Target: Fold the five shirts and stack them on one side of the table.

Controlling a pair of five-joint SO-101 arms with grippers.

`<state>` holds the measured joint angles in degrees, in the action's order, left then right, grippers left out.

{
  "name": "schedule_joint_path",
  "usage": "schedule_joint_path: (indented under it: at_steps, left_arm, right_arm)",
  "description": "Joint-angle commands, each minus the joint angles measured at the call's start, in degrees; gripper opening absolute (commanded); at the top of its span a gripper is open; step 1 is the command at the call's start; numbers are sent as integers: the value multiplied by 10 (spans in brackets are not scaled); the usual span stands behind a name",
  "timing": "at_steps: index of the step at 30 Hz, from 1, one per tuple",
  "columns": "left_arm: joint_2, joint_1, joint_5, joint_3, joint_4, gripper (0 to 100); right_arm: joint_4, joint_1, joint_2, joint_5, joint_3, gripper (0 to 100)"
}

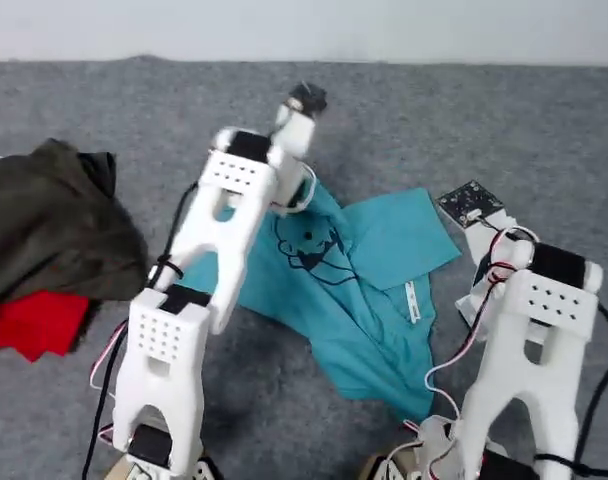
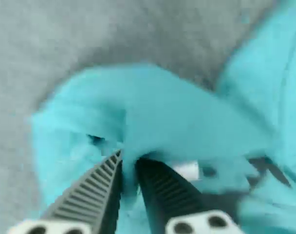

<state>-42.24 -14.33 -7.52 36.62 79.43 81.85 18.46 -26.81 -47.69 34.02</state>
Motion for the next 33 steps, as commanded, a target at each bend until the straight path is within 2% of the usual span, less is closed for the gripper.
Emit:
schedule_joint_path:
  at_steps: [1, 8, 14, 18, 23, 26, 33]
  left_arm:
    - [-26, 45, -7, 91, -65, 13]
    - [-123, 114, 31, 254, -146, 47]
    - [-192, 145, 30, 367, -134, 68]
    - [-207, 168, 31, 385, -127, 70]
    - [-207, 183, 27, 385, -127, 111]
    - [-207, 186, -7, 387, -128, 118]
    - [-207, 195, -15, 450, -128, 118]
  right_arm:
    - [19, 8, 1, 6, -27, 310]
    - [65, 7, 1, 6, -27, 310]
    - [58, 4, 1, 6, -27, 310]
    - [58, -6, 7, 5, -27, 310]
    - [58, -57, 7, 6, -27, 310]
    - [58, -82, 7, 6, -27, 310]
    - [58, -88, 7, 6, -27, 310]
